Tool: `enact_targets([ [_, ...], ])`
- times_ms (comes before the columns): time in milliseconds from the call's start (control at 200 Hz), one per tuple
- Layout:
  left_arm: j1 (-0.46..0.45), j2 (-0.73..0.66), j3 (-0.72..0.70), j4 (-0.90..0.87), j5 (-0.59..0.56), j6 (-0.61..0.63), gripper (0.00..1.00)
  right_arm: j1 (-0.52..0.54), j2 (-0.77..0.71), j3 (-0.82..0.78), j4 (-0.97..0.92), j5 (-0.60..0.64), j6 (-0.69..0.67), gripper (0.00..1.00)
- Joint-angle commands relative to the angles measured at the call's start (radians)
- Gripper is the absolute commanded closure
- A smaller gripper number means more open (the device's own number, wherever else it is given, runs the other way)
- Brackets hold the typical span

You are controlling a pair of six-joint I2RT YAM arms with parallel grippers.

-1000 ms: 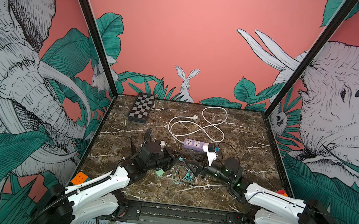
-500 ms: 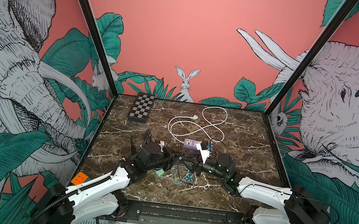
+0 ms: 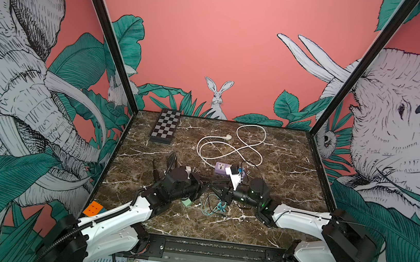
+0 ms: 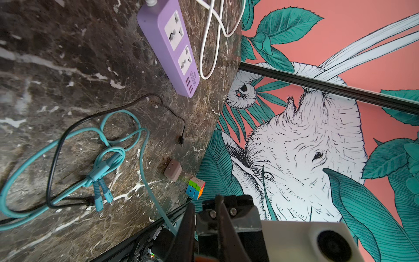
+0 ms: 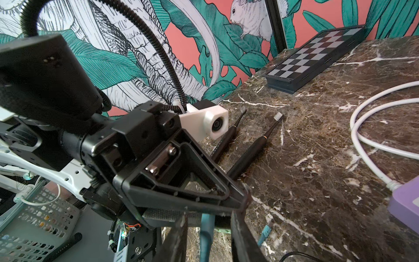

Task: Charge the electric toothbrush
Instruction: Adjust the charging cable.

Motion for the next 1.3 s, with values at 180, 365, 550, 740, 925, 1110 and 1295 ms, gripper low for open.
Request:
enact_targets([
  [180, -0.005, -0.032, -0.017, 0.026, -0.011, -0.020, 1.00, 0.018, 0.030, 0.027, 0.063, -0.016, 0.027, 0.65],
  [365, -0.004, -0.035, -0.018, 0.029, -0.017, -0.025, 1.00, 0.022, 0.044, 0.019, 0.087, -0.020, 0.048, 0.68],
  [550, -0.004, -0.034, -0.017, 0.031, -0.015, -0.023, 1.00, 0.025, 0.055, 0.019, 0.112, -0.010, 0.057, 0.71],
  [740, -0.004, -0.035, -0.022, 0.036, -0.018, -0.029, 1.00, 0.027, 0.065, 0.041, 0.112, -0.018, 0.060, 0.77],
  [925, -0.004, -0.041, -0.030, 0.043, -0.029, -0.035, 1.00, 0.034, 0.082, 0.041, 0.122, -0.027, 0.067, 0.84],
  [1110, -0.004, -0.057, -0.040, 0.045, -0.049, -0.039, 1.00, 0.036, 0.077, 0.029, 0.128, -0.022, 0.076, 0.95],
  [1295, -0.004, -0.059, -0.042, 0.059, -0.058, -0.039, 1.00, 0.036, 0.058, 0.037, 0.109, -0.020, 0.070, 1.00],
])
